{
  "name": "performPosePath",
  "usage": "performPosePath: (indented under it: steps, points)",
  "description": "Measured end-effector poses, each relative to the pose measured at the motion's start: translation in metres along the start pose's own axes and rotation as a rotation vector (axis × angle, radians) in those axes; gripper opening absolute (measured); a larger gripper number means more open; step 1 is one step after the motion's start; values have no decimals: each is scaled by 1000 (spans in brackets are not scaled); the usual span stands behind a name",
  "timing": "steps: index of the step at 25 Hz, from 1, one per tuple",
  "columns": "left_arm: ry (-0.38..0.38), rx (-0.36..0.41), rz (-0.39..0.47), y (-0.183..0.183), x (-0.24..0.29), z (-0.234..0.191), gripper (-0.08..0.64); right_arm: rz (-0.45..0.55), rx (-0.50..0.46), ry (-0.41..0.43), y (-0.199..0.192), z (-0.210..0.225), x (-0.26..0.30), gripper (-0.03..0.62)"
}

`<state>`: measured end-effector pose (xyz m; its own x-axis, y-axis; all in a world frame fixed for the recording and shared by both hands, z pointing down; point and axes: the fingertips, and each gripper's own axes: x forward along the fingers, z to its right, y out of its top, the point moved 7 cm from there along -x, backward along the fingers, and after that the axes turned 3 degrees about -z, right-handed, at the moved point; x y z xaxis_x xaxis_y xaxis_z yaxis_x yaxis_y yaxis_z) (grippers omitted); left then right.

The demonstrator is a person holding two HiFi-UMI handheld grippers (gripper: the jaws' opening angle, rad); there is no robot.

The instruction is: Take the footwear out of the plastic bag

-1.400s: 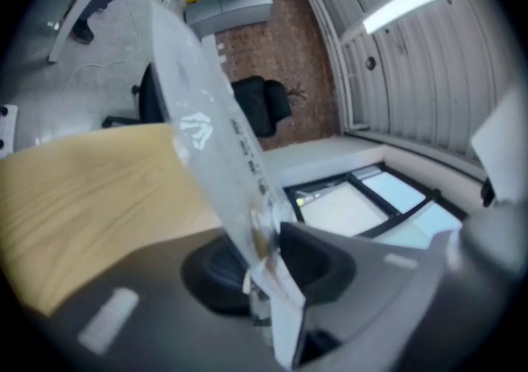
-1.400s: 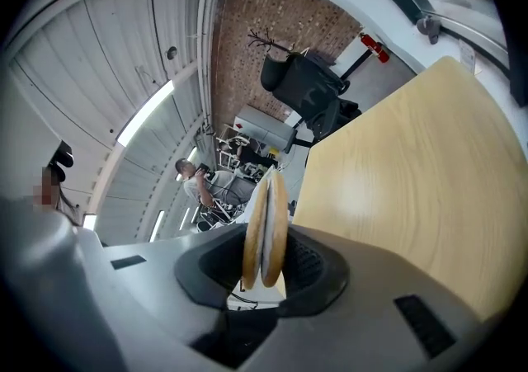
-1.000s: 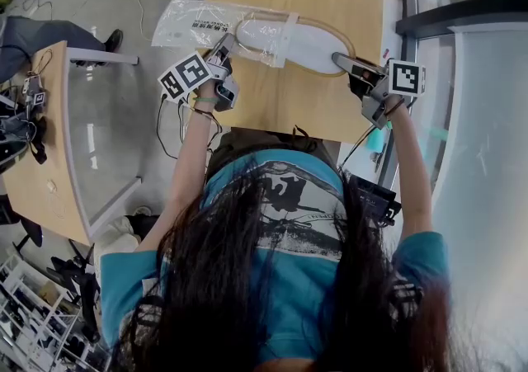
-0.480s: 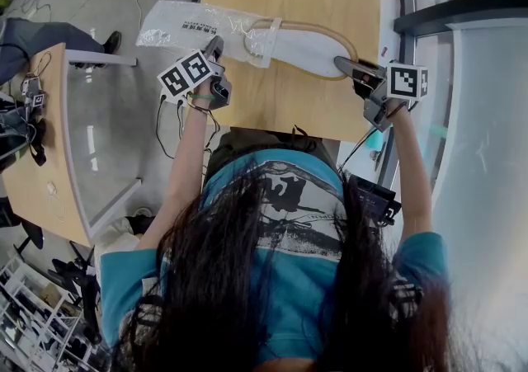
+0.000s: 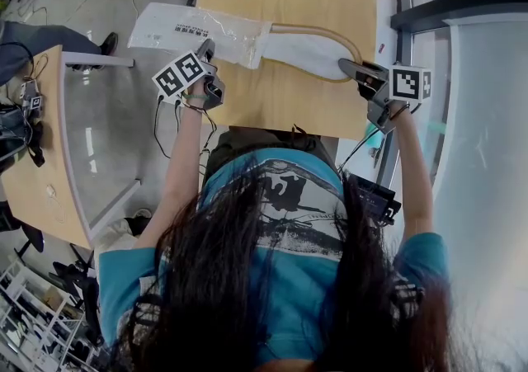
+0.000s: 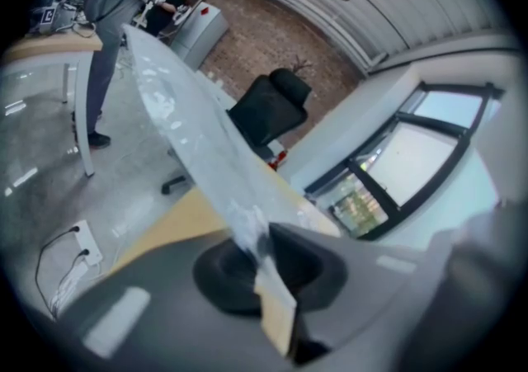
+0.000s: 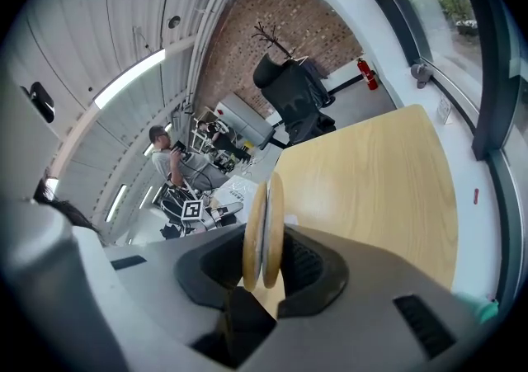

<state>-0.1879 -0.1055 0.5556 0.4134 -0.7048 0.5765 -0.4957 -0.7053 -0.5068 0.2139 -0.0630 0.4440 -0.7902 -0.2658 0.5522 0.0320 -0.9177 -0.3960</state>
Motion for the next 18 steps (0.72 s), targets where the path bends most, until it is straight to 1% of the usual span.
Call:
performPosePath:
  steps: [2, 6, 13, 18]
  points:
    - [4, -1, -7, -3, 1, -1, 10, 5, 10, -16, -3, 3, -5, 93]
    - [8, 7, -30, -5, 2, -5, 6, 29, 26, -81, -7, 7, -15, 92]
    - [-13, 10, -79, -12, 18, 0, 6, 100, 63, -136, -6, 14, -35, 91]
    - [-19, 46, -134, -17, 36, 6, 2, 196, 117, -151, 0, 21, -58, 91]
